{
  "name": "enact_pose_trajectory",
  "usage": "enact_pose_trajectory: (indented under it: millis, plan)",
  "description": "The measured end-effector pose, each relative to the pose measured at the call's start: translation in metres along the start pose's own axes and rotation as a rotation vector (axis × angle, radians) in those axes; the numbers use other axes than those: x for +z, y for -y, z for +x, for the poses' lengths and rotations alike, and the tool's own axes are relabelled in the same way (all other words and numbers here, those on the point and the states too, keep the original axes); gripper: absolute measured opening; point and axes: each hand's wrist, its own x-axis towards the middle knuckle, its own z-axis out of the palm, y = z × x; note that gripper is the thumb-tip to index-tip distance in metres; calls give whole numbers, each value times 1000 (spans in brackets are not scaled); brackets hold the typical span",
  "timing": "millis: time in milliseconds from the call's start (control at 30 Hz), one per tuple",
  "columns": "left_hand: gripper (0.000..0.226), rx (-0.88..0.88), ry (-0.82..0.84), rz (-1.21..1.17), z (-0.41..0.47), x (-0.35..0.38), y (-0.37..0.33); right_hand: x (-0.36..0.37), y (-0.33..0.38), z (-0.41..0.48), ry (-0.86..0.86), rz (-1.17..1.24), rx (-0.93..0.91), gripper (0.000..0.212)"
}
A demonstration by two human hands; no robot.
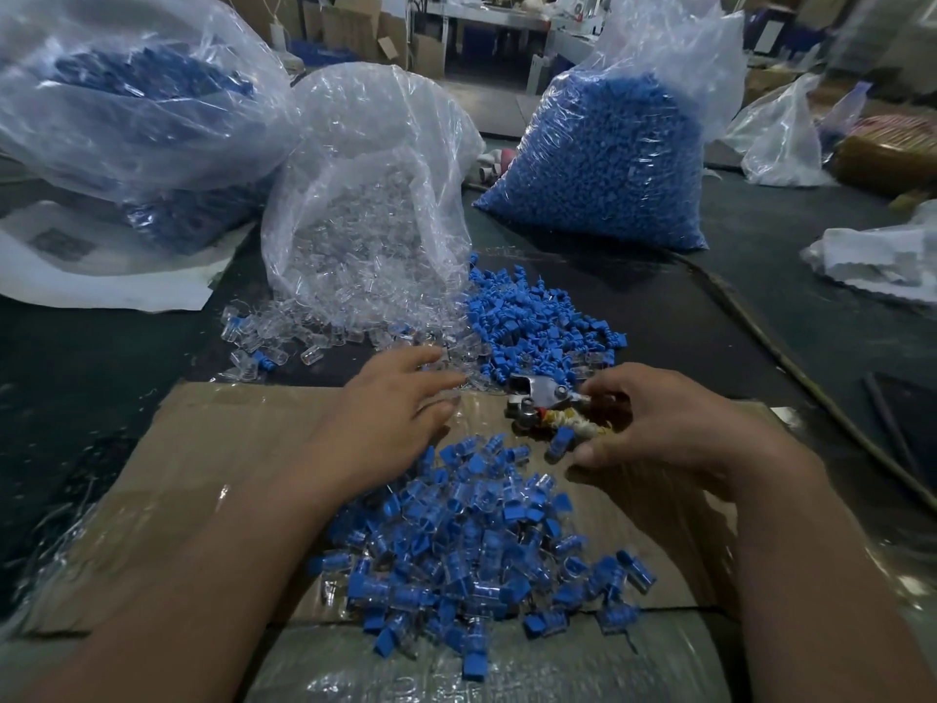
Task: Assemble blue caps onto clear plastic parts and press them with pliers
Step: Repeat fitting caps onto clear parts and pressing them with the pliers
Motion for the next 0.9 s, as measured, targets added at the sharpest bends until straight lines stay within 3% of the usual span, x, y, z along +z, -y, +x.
enact_pose_trajectory:
  millis: [100, 267, 400, 533, 667, 767, 900]
  plan:
    - [37, -33, 50, 22, 3, 0, 2, -1, 1, 1, -60, 27, -21, 76]
    - [34, -22, 8, 40, 3, 0, 3, 1, -4, 9, -233, 23, -54, 31]
    - [26, -50, -79, 57, 4, -2, 3, 1, -5, 10, -352, 58, -64, 12]
    - [19, -90, -222, 33, 3, -6, 4, 3, 0, 12, -440, 88, -101, 14]
    - [11, -138, -316, -230, 1, -10, -3, 9, 10, 17, -475, 156, -136, 20]
    - [20, -153, -352, -466, -1, -12, -5, 9, 20, 24, -447, 132, -138, 16]
    - [26, -176, -324, -591, -5, -15, -7, 5, 33, 39, -378, 40, -59, 9]
